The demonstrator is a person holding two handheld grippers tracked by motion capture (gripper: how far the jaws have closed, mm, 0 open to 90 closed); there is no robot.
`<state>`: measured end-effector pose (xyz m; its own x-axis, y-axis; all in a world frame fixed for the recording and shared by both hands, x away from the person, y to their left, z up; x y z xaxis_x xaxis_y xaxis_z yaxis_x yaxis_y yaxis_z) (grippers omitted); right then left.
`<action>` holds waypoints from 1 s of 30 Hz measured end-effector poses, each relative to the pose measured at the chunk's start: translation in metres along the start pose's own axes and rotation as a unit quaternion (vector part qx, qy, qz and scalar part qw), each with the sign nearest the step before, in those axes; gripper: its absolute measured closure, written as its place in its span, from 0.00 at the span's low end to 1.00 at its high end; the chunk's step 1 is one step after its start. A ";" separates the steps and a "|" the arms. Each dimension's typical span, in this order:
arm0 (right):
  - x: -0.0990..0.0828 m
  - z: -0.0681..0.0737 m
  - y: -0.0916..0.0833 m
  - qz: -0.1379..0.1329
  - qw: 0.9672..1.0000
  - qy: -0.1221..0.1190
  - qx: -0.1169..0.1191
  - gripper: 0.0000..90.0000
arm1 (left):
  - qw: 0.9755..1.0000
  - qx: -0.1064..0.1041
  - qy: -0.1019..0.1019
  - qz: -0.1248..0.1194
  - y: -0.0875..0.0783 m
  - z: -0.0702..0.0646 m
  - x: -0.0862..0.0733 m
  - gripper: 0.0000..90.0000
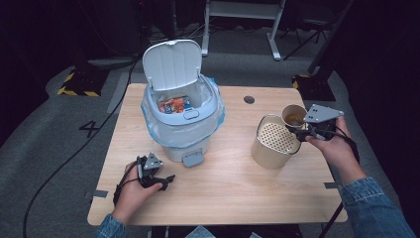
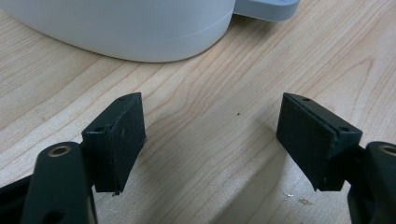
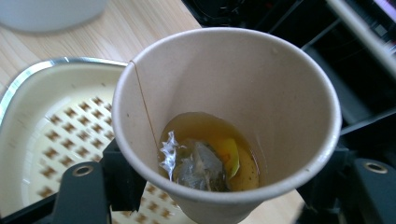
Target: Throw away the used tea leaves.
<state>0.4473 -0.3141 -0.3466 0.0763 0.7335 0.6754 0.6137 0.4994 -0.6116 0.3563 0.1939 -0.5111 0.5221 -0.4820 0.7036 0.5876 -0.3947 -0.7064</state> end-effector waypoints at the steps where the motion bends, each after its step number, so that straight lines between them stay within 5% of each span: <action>1: 0.001 0.001 -0.001 0.012 0.999 -0.028 -0.014 0.34 | 1.000 0.000 0.000 0.000 0.000 0.000 0.000 0.27; 7: 0.004 0.005 -0.003 0.028 0.996 -0.080 -0.038 0.35 | 1.000 0.000 0.000 0.000 0.000 0.000 0.000 0.27; 9: 0.005 0.007 -0.003 0.045 0.991 -0.114 -0.053 0.35 | 1.000 0.000 0.000 0.000 0.000 0.000 0.000 0.27; 11: 0.005 0.008 -0.003 0.049 0.990 -0.121 -0.055 0.35 | 1.000 0.000 0.000 0.000 0.000 0.000 0.000 0.27; 13: 0.007 0.010 -0.003 0.063 0.983 -0.155 -0.072 0.35 | 1.000 0.000 -0.001 0.000 0.000 0.000 0.000 0.27; 14: 0.007 0.010 -0.003 0.063 0.983 -0.155 -0.072 0.35 | 1.000 0.000 -0.001 0.000 0.000 0.000 0.000 0.27; 18: 0.009 0.015 -0.003 0.092 0.968 -0.212 -0.094 0.35 | 1.000 0.000 -0.001 0.000 0.000 0.000 0.000 0.27; 22: 0.010 0.018 -0.002 0.107 0.958 -0.241 -0.109 0.35 | 1.000 0.000 -0.001 0.000 0.000 0.000 0.000 0.27; 23: 0.011 0.021 -0.001 0.120 0.950 -0.263 -0.118 0.36 | 1.000 0.000 0.000 0.000 0.000 0.000 0.000 0.27; 24: 0.011 0.023 -0.001 0.126 0.945 -0.275 -0.122 0.36 | 1.000 0.001 0.000 0.000 0.000 0.000 0.000 0.27; 25: 0.011 0.023 -0.001 0.126 0.945 -0.275 -0.122 0.36 | 1.000 0.001 0.000 0.000 0.000 0.000 0.000 0.27; 30: 0.013 0.030 0.003 0.162 0.916 -0.335 -0.151 0.36 | 1.000 0.000 -0.001 0.000 0.000 0.000 0.000 0.27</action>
<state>0.4266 -0.2892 -0.3519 -0.1440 0.9895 0.0128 0.8407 0.1291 -0.5258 0.3561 0.1940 -0.5111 0.5237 -0.4797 0.7040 0.5881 -0.3942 -0.7062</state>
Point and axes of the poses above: each handheld gripper's, and its own axes: y roughly forward along the jaws, x roughly out of its top, z roughly to its left, the point moved 1 cm from there along y, roughly forward along the jaws, and after that the axes turned 8 degrees about x, right-handed, at the moved point
